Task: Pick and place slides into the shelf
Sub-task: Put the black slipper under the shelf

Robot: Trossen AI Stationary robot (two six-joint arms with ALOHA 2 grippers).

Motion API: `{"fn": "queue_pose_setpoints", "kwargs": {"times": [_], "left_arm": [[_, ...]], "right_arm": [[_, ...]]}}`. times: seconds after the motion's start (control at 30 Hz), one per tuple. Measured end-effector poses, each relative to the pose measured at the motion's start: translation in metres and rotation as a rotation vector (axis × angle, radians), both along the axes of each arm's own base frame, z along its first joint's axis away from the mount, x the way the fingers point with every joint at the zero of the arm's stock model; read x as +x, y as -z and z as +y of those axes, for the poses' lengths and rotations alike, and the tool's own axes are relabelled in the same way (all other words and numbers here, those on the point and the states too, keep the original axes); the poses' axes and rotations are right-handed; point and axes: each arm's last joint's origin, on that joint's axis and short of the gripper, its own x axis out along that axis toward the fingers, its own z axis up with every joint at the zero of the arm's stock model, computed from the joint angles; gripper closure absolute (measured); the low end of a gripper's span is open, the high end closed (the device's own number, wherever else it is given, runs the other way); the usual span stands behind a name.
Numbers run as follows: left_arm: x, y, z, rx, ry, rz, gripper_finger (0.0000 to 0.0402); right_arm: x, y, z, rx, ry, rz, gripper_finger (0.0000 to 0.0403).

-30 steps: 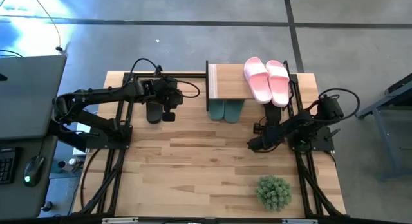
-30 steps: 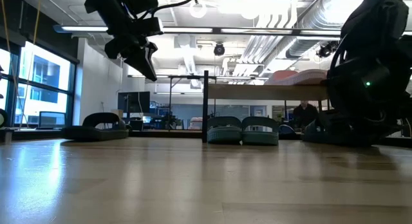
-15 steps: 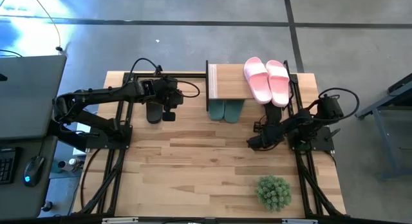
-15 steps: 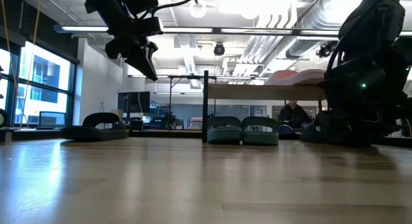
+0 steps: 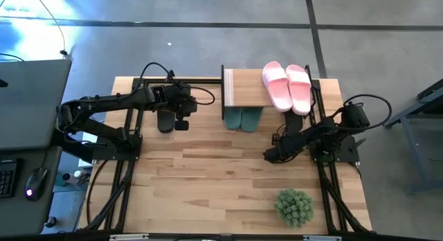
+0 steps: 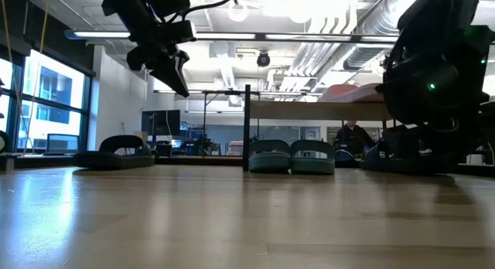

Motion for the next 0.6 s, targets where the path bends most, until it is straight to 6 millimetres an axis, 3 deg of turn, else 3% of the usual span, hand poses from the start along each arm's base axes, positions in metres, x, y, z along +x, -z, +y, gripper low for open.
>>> {"fn": "queue_pose_setpoints", "kwargs": {"times": [0.3, 0.6], "left_arm": [[-0.001, 0.001, -0.001, -0.008, 0.0, 0.016, 0.0399], [-0.002, 0.002, -0.001, -0.013, -0.002, 0.021, 0.0399]], "right_arm": [[0.025, -0.017, 0.013, 0.165, -0.137, 0.016, 0.0403], [0.055, -0.064, 0.044, 0.243, -0.442, 0.065, 0.0403]]}}
